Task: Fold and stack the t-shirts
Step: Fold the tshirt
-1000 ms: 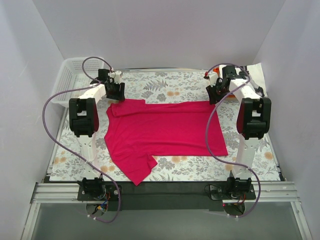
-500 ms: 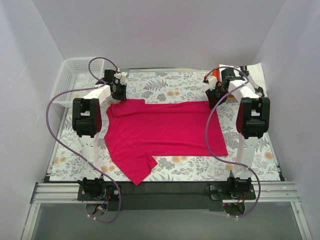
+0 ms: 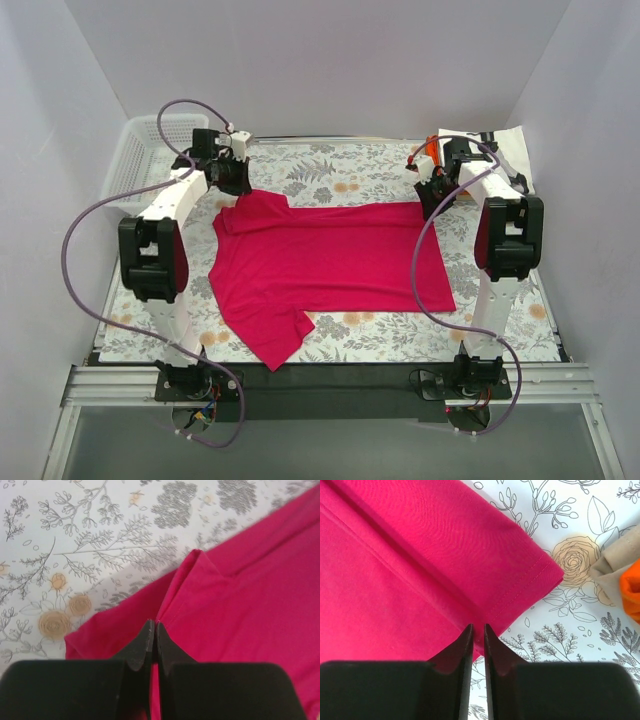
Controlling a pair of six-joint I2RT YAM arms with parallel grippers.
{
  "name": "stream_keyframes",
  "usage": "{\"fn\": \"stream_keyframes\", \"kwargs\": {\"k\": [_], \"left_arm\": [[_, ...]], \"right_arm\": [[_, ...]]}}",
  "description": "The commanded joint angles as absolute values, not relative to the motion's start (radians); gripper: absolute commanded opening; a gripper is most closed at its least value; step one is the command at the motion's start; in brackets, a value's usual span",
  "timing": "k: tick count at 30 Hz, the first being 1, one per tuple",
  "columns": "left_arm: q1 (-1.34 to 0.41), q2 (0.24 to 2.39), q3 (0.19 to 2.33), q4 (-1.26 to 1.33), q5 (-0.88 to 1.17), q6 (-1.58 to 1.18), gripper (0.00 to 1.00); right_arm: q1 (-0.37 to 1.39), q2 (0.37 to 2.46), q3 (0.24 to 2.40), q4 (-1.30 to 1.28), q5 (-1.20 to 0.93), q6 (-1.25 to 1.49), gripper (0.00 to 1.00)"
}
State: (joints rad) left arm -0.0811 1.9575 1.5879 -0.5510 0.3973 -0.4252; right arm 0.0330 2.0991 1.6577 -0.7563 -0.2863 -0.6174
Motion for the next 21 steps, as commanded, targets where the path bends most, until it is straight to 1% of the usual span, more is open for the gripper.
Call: {"fn": "stream_keyframes", "kwargs": {"k": [1,5,7,11,15,21], "left_arm": [[-0.086,1.781,1.467,-0.594,0.494,-0.336,0.00],[-0.086,1.683,1.304,-0.606,0.526,-0.276,0.00],[-0.086,1.645,1.216,-0.614,0.569,-0.226,0.00],[-0.095,1.597,1.119,-0.660,0.620,-0.120,0.01],[-0.104,1.586,1.058,-0.660,0.614,-0.075,0.25],[-0.104,1.575,1.110,-0.677,0.649,-0.083,0.41]], "right_arm": [[0.029,2.045,1.649,-0.770,-0.276,-0.644,0.16],[0.028,2.039,1.628,-0.770,-0.264,-0.661,0.09],[0.026,2.029,1.611,-0.772,-0.261,-0.669,0.08],[0.021,2.013,1.592,-0.773,-0.259,-0.678,0.04],[0.018,2.005,1.589,-0.778,-0.259,-0.684,0.04],[0.018,1.999,1.620,-0.796,-0.270,-0.681,0.06]]}}
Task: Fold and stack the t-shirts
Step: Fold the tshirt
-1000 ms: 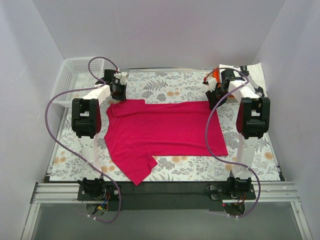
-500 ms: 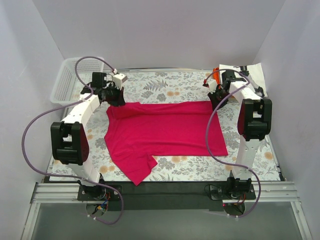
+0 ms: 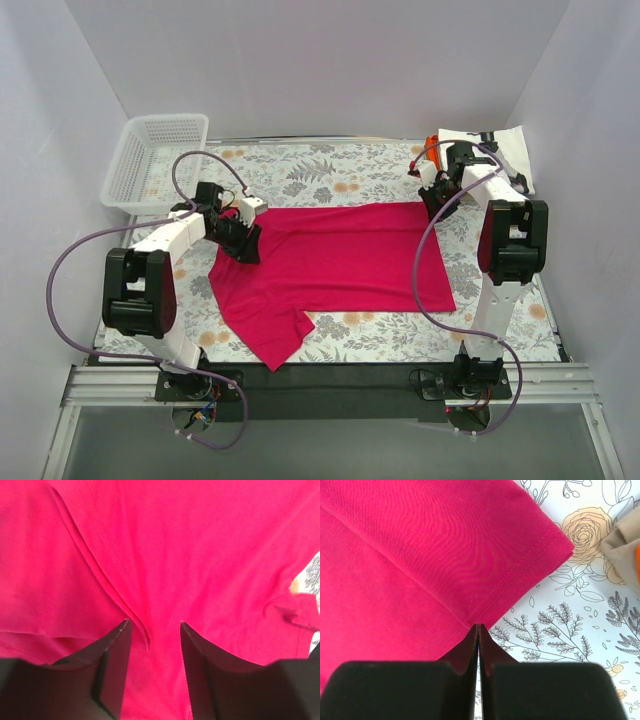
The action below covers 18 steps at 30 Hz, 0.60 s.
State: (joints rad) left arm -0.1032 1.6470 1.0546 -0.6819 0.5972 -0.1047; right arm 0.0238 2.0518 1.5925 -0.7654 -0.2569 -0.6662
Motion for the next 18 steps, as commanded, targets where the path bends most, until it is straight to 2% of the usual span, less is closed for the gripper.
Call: {"fn": "stream_keyframes", "kwargs": {"k": [1,2,5,14,18], "left_arm": [[-0.106,1.594,1.126,-0.652,0.644,-0.109,0.42],[-0.109,1.611,1.147,-0.643,0.626,-0.153,0.46],[-0.127,1.680,1.210,-0.594,0.600,-0.231,0.48],[-0.196,1.848,1.305,-0.502,0.477,-0.299,0.49],[-0.218,1.885,1.319,-0.491,0.450,-0.304,0.49]], "right_arm": [[0.018,2.000,1.626,-0.802,-0.275,-0.680,0.06],[0.018,2.000,1.628,-0.805,-0.278,-0.677,0.07],[0.020,2.011,1.640,-0.807,-0.281,-0.666,0.12],[0.020,2.048,1.657,-0.827,-0.288,-0.670,0.29],[0.021,2.069,1.661,-0.831,-0.287,-0.675,0.31]]}}
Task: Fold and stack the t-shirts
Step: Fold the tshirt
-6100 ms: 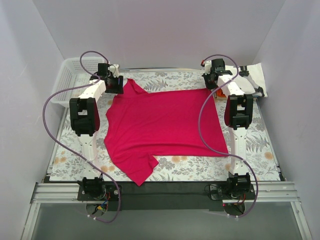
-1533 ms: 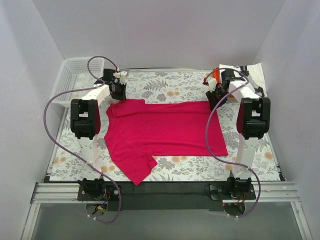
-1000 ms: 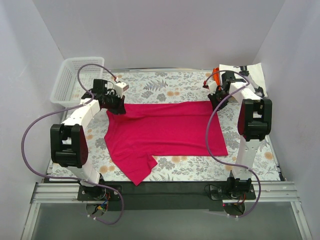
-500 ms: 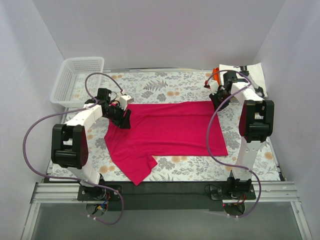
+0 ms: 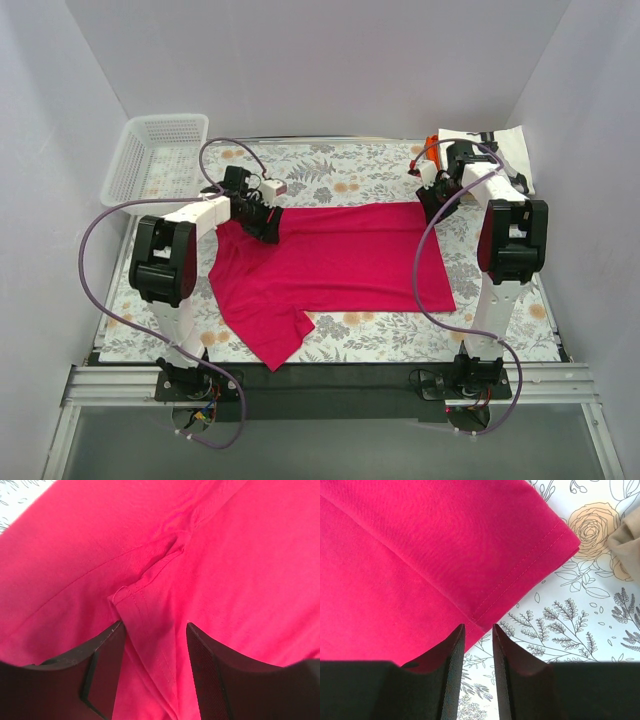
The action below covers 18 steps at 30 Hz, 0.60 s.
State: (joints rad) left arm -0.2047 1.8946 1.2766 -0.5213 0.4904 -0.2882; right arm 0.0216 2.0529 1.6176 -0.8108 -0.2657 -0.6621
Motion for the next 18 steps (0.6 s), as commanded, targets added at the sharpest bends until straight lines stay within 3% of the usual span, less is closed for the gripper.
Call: {"fn": "stream_keyframes", "kwargs": {"k": [1,7,13,18], "left_arm": [[-0.227,1.888,1.319,-0.488,0.445,-0.302,0.48],[-0.245,1.901,1.336,-0.489,0.442,-0.302,0.38],[-0.256,1.884,1.344,-0.502,0.488,-0.304,0.02],[-0.273,1.838,1.341,-0.543,0.554,-0.298,0.00]], "right_arm": [[0.023,2.074,1.661,-0.831,-0.284,-0.676,0.31],[0.025,2.094,1.667,-0.836,-0.285,-0.675,0.31],[0.025,2.094,1.678,-0.839,-0.278,-0.675,0.31],[0.025,2.089,1.683,-0.841,-0.276,-0.678,0.29]]}}
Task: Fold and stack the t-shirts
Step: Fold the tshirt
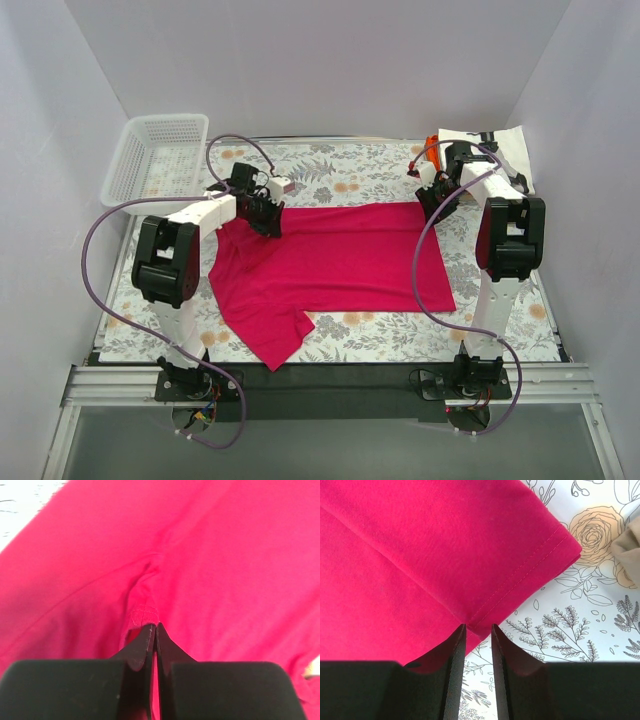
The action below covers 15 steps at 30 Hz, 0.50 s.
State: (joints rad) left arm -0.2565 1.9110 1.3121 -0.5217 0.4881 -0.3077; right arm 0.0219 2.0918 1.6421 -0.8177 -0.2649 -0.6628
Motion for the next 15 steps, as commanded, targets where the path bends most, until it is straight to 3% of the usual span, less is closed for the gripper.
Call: {"fn": "stream_keyframes", "kwargs": {"k": [1,15], "left_arm": [[-0.285,1.832,1.336,-0.560,0.560,-0.296,0.00],[-0.359,1.827,1.244,-0.560,0.574,-0.319,0.00]], "right_arm": [[0.025,2.088,1.684,-0.842,-0.275,-0.678,0.29],[0.025,2.091,1.697,-0.854,-0.281,-0.680,0.28]]}}
